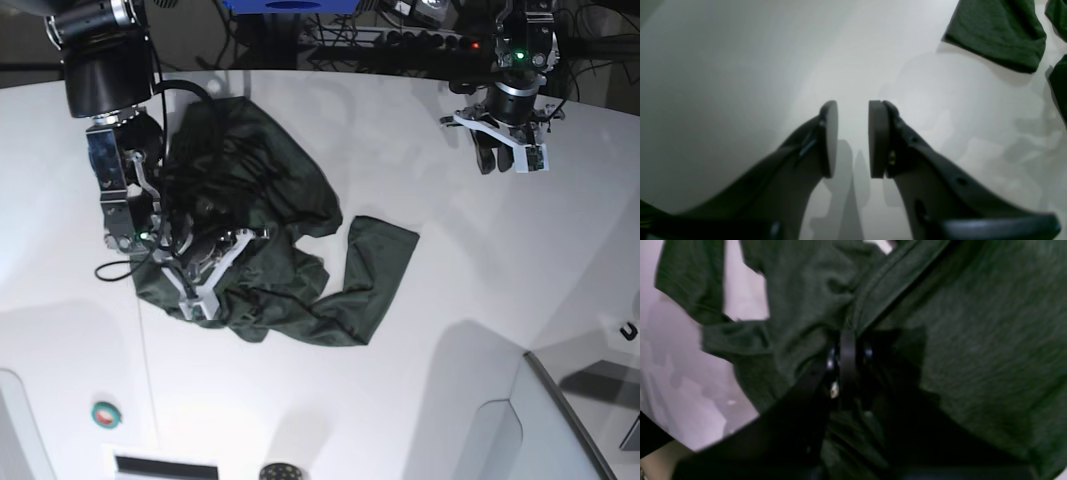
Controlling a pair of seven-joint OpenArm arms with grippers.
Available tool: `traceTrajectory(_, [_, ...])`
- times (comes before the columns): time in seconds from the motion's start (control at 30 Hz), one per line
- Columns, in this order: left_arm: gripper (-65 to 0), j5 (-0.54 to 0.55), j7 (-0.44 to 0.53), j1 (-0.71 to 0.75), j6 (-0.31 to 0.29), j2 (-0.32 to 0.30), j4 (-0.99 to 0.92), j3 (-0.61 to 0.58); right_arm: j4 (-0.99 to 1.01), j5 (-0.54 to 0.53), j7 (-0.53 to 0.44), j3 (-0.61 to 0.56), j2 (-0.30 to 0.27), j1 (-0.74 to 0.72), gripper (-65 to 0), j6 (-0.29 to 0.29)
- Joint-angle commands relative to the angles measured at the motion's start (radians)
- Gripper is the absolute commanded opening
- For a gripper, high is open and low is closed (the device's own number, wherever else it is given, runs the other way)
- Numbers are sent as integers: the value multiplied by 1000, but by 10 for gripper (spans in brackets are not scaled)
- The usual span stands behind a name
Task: Layout the t-shirt on the table in an organized manner, then fold the t-shirt properly
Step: 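Drag the grasped shirt fabric outward with the right gripper and release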
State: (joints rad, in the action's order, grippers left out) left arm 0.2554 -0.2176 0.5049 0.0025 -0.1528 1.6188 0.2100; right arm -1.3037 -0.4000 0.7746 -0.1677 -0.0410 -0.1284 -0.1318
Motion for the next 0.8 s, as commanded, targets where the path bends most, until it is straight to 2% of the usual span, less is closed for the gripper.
traceTrajectory(0.0, [-492,0,24,5,3,-8,15,4,-67,-14,-10,4,-7,-12,-639,-2])
traceTrajectory(0.13, [-492,0,24,5,3,-8,15,4,-245,-15,96,93,-29,52,-642,-1])
traceTrajectory(0.3, [-492,0,24,5,3,-8,15,4,-397,-14,151,250,-47,143,-642,-2])
traceTrajectory(0.47, [-492,0,24,-2,3,-8,15,4,-440,-14,159,317,-107,183,-642,-2])
traceTrajectory(0.63, [-492,0,24,-5,3,-8,15,4,-440,-14,161,411,-121,200,-642,-4])
traceTrajectory(0.77, [-492,0,24,-5,3,-8,15,4,-437,-14,162,423,-155,206,-642,-4])
